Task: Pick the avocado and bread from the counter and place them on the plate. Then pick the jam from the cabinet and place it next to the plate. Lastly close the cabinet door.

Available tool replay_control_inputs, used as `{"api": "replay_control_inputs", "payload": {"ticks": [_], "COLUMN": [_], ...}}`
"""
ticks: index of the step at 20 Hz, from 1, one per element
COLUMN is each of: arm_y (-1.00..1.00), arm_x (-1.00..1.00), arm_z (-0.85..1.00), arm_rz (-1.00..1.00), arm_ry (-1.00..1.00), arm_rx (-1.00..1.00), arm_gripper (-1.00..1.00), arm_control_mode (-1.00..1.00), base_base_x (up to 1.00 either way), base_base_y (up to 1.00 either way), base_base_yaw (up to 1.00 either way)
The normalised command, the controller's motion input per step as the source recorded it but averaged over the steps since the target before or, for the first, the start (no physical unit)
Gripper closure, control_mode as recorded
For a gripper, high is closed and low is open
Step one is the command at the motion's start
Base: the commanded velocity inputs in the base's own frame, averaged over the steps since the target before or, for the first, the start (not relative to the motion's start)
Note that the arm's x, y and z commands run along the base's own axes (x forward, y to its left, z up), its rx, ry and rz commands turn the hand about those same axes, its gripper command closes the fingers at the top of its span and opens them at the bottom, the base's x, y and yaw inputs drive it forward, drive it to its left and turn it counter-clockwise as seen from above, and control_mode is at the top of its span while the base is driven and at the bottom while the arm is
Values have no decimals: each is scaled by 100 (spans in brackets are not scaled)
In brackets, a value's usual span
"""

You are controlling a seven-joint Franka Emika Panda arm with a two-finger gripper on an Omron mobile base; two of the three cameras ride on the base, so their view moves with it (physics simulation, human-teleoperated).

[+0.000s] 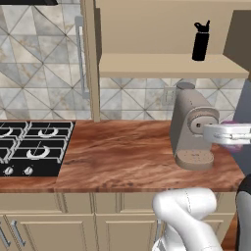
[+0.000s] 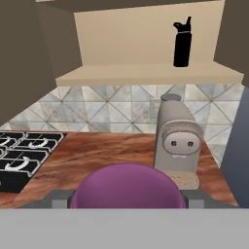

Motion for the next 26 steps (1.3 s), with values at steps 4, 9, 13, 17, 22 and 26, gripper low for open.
{"api": "replay_control_inputs", "payload": {"ticks": [4, 9, 13, 17, 22, 26], "arm_y": [0, 3, 0, 0, 0, 0], "arm_x": [-5, -26, 0, 0, 0, 0], "arm_z": [0, 0, 0, 0, 0, 0], "arm_rz": [0, 0, 0, 0, 0, 0], "arm_ry": [0, -1, 0, 0, 0, 0], "arm_rx": [0, 0, 0, 0, 0, 0], "arm_gripper": [100, 100, 100, 100, 100, 100], "arm_control_mode": [-100, 100, 100, 100, 100, 100], "base_base_x": [0, -26, -57, -25, 0, 0], "base_base_y": [0, 20, 66, 94, 100, 100], "base_base_yaw": [0, 1, 12, 19, 28, 40]}}
